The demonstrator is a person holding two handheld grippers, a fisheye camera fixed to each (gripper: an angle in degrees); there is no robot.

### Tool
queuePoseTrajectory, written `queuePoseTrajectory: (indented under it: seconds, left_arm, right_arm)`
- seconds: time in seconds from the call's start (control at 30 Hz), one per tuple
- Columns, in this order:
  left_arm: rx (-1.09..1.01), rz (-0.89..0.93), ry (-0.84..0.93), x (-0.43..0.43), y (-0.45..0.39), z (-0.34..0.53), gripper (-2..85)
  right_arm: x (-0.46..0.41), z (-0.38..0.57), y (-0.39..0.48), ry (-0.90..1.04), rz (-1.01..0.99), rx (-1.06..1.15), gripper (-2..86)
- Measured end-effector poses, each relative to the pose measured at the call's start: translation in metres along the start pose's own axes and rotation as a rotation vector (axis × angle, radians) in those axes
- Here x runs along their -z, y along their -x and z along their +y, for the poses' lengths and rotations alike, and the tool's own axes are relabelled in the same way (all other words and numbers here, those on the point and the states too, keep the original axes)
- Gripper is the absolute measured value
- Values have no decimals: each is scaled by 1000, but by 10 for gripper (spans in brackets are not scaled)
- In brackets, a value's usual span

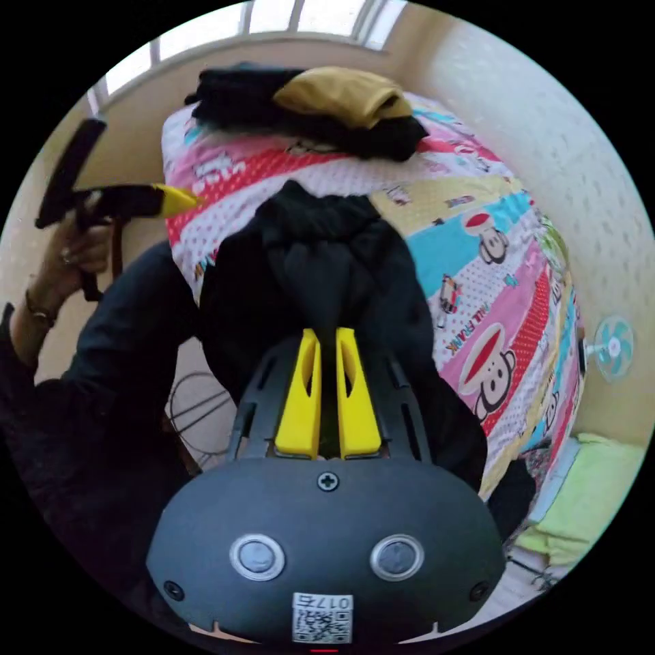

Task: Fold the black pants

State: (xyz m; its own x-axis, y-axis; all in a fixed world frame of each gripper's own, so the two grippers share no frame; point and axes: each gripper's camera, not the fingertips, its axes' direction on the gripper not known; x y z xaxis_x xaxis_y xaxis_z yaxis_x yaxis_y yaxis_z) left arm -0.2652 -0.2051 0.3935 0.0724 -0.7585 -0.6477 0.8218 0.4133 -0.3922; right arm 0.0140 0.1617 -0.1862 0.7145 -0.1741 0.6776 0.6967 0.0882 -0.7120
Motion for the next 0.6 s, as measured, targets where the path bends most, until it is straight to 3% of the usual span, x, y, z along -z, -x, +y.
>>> queuePoseTrajectory:
  seconds: [0.13,0.2,0.27,0.4,0.47,0.6]
  left_arm:
    - [251,86,107,-55,46,-34,162]
    - [275,177,206,-92,48,-36,98]
    - [268,202,184,-110,32,-18,67]
    - [149,309,-154,-35,-12,17,43]
    - [-99,346,-422,64,-76,33,41]
    - [-491,354,-663,193,-194,39,41]
  right_arm:
    - [87,21,-9,-233,74,-159,44]
    - [154,41,4,-383,149,-211,42]
    - [203,62,19,-496,189,-247,40]
    - [319,136,53,-734,359,-381,34]
    - [374,171,66,-871,409,-395,33]
    - [498,224,100,-1167,590,-368,33]
